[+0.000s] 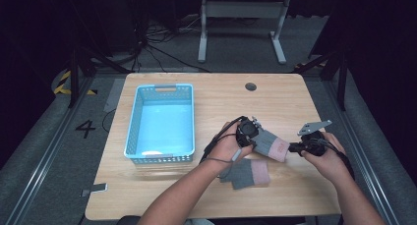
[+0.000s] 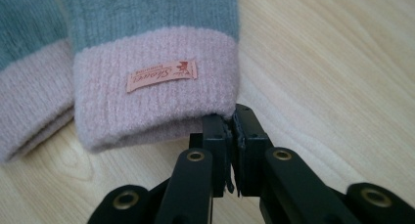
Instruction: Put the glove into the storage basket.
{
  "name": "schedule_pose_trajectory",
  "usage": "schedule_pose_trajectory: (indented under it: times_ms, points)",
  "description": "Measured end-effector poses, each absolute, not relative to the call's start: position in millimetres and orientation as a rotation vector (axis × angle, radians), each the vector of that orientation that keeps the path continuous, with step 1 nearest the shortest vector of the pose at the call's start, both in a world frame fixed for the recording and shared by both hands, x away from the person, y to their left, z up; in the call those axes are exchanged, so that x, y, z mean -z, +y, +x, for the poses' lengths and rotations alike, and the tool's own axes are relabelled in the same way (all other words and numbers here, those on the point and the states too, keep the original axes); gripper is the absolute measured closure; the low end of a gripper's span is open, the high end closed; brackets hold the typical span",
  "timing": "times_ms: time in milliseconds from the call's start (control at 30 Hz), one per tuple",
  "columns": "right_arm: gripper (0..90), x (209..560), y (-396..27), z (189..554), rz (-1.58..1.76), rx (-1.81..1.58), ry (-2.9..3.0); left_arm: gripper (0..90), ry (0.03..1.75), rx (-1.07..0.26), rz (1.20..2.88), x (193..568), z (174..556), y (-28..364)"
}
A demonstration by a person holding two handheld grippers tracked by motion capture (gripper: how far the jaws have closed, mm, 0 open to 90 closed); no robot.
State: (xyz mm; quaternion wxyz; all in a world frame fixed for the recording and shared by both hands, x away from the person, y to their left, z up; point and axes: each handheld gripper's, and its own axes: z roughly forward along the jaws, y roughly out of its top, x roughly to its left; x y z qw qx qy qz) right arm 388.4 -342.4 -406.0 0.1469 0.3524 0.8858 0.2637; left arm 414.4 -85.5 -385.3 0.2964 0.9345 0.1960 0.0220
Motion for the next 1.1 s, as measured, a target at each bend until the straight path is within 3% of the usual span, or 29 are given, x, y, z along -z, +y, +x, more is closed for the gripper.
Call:
schedule_pose_trajectory:
  times_ms: [700,1100]
  points:
    - [86.2,390,-312,391,0.848,-0.848,2.583,87.7,0.549,-0.039,2.415,367,370,-47]
    - [86.2,393,-292,382,0.728,-0.857,2.649,87.8,0.511,-0.02,2.457,370,344,-35]
